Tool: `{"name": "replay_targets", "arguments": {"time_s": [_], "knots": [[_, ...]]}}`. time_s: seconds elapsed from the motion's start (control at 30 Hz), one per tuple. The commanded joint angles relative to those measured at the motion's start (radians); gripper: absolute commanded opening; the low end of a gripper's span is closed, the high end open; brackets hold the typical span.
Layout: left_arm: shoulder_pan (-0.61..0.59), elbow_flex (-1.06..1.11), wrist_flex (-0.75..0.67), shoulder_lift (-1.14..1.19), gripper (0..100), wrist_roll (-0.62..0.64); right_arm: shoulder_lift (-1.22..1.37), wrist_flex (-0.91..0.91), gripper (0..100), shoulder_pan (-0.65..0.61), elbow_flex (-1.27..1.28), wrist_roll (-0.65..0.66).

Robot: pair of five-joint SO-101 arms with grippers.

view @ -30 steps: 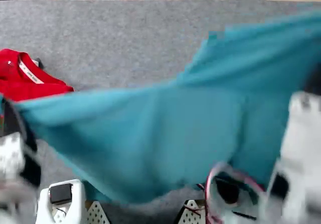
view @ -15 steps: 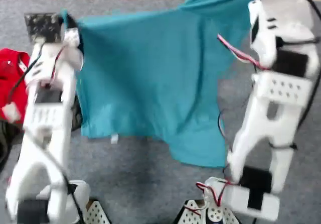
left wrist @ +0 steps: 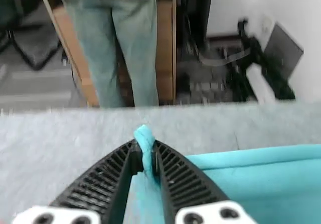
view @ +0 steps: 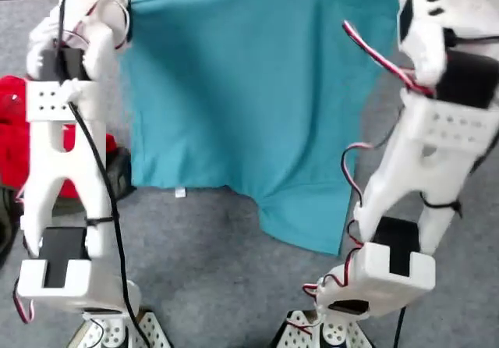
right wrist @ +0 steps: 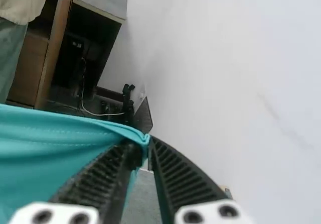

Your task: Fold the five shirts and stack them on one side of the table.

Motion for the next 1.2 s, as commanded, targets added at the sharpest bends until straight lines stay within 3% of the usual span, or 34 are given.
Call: {"name": "replay_targets", "arguments": {"time_s": [0.0, 0.3, 0.47, 0.8, 1.0, 1.17], "knots": [[0.002, -0.176, 0.31, -0.104, 3, -0.005, -0.007, 0.192, 1.5, 0.0, -0.217, 0.038], [0.002, -0.229, 0.572, -0.29, 3, -0.003, -0.019, 0.552, 1.5, 0.003, -0.524, 0.052], [0.002, -0.231, 0.609, -0.436, 3, 0.003, -0.165, 0.569, 1.5, 0.086, -0.572, 0.054], [0.232, -0.226, 0.6, -0.736, 3, 0.043, -0.417, 0.256, 1.5, 0.236, -0.536, 0.124], [0.236, -0.229, 0.603, -0.763, 3, 0.04, -0.476, 0.052, 1.5, 0.282, -0.392, 0.13], [0.236, -0.231, 0.667, -0.764, 3, 0.044, -0.542, -0.048, 1.5, 0.278, -0.286, 0.226]]}}
